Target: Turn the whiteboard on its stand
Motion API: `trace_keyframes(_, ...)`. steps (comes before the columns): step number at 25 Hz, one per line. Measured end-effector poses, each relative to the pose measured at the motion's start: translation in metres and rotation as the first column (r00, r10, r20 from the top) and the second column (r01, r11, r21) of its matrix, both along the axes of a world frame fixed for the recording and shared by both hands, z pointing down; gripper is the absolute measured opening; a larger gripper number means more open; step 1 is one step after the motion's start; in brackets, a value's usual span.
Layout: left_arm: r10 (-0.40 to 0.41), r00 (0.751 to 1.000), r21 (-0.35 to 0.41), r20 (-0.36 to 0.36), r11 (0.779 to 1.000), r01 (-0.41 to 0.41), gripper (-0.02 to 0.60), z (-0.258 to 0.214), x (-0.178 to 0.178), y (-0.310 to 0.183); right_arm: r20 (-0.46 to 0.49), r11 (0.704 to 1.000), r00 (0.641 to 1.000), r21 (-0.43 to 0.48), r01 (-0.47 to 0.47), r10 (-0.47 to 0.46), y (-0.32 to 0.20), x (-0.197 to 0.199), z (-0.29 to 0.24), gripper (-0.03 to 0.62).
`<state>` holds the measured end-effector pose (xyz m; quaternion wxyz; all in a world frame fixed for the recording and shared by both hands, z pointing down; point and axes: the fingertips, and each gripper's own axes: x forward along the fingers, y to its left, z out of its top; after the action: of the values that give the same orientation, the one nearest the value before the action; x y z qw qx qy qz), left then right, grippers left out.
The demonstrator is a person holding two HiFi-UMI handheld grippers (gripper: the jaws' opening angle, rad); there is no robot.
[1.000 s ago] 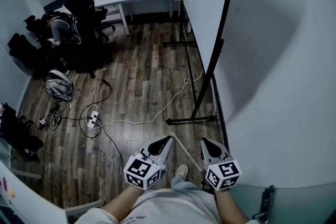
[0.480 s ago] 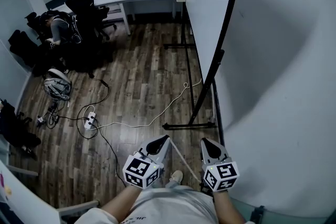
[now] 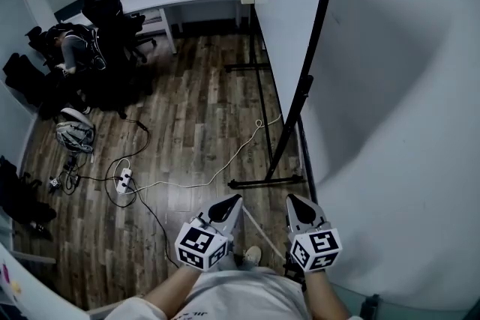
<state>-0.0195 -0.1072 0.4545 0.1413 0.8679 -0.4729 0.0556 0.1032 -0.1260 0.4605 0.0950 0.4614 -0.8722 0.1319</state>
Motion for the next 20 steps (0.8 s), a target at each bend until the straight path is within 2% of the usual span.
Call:
trace_keyframes(8,0.078,0.997,0.015,0.021,0.997,-0.078,0.011,-0.008,-0.006,-0.034,0.007,0.999,0.999,0.013,-0.051,0.050,-0.034,-0.003,-0.012,0.006)
trace_keyframes(15,0.088,0.996,0.039,0.034,0.995,-0.089,0.011,-0.016,-0.015,-0.073,-0.015,0.994,0.996,0.069,-0.082,0.083,-0.082,-0.004,-0.032,0.006)
trace_keyframes(20,0.101,0.994,0.047,0.033,0.994,-0.102,0.011,-0.016,-0.017,-0.101,-0.012,0.991,0.993,0.075,-0.113,0.115,-0.119,0.002,-0.034,0.008)
